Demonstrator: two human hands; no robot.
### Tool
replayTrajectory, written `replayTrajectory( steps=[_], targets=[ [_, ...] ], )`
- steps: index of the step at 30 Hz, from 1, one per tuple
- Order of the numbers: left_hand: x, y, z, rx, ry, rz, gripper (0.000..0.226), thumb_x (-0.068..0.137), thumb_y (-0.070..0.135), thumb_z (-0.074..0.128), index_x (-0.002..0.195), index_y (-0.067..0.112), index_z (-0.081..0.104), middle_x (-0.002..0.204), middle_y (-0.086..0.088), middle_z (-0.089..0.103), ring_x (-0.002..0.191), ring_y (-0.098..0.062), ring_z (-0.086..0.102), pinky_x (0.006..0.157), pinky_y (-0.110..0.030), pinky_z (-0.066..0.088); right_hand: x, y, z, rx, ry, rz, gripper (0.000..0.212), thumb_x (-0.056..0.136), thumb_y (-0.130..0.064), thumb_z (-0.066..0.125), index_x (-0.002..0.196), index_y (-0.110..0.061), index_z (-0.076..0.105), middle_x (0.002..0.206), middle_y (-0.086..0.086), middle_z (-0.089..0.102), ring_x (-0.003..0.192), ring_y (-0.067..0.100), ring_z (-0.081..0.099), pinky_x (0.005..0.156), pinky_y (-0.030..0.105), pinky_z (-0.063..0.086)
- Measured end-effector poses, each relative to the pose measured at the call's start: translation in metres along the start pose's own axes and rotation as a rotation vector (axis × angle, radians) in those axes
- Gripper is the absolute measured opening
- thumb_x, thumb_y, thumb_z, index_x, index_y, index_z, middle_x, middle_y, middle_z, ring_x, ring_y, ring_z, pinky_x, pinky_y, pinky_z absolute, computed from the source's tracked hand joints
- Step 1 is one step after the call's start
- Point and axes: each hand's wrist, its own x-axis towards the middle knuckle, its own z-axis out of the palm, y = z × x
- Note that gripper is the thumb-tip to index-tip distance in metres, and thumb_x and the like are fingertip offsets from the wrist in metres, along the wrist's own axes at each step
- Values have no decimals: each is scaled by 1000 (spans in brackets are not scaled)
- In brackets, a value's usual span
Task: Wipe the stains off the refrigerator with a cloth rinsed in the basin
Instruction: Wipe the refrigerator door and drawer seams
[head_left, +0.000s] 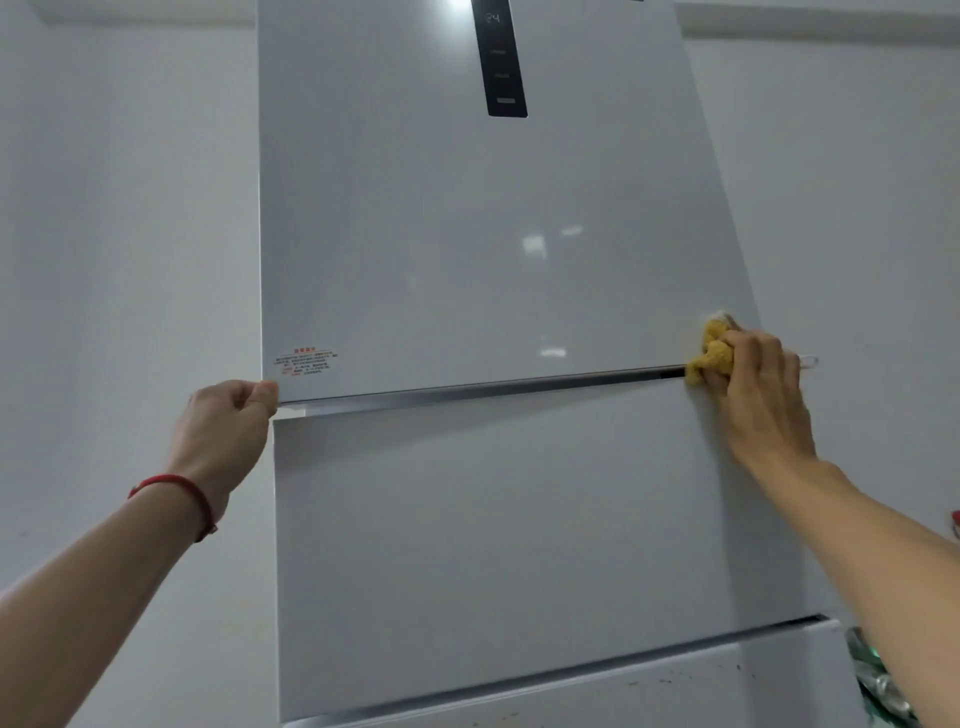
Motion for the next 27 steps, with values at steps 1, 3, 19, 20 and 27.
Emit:
replayTrajectory(
  steps=[1, 3, 19, 20, 27],
  targets=[
    [2, -1, 3, 16, 0, -18, 41, 90, 51, 50, 82, 16, 68, 98, -17, 71, 100, -40, 65, 90, -61, 56, -6, -5, 7, 9, 30, 24, 45, 108, -42, 43, 141, -12, 44, 146, 18, 46, 126, 45, 45, 104, 61, 41],
    [7, -4, 10, 37, 0, -47, 42, 91, 49, 47, 80, 14, 66, 91, -16, 70, 92, -40, 66, 87, -57, 58, -22, -28, 19, 71, 88, 6, 49, 107, -43, 40, 141, -9, 49, 150, 17, 48, 129, 46, 47, 112, 55, 35],
    [-29, -12, 26, 71, 116, -78, 57, 102, 47, 43, 150, 16, 36, 148, -16, 46, 137, -35, 42, 112, -52, 36, -76, -142, 42, 112, -45, -423, 53, 107, -43, 44, 158, -30, 41, 167, -3, 34, 154, 24, 32, 122, 59, 22],
    [-37, -17, 25, 64, 107, -67, 55, 102, 45, 43, 148, 15, 37, 144, -16, 49, 134, -34, 45, 111, -51, 37, -69, -105, 40, 115, -5, -306, 53, 107, -42, 43, 158, -26, 42, 166, -1, 37, 152, 26, 36, 120, 58, 26],
    [-81, -40, 29, 67, 65, -29, 38, 101, 28, 46, 136, 14, 53, 123, -6, 59, 110, -27, 57, 97, -48, 49, -91, -18, 26, 197, -71, 583, 76, 94, -61, 11, 166, -34, 6, 175, -1, -1, 161, 25, -3, 124, 63, -1]
  ],
)
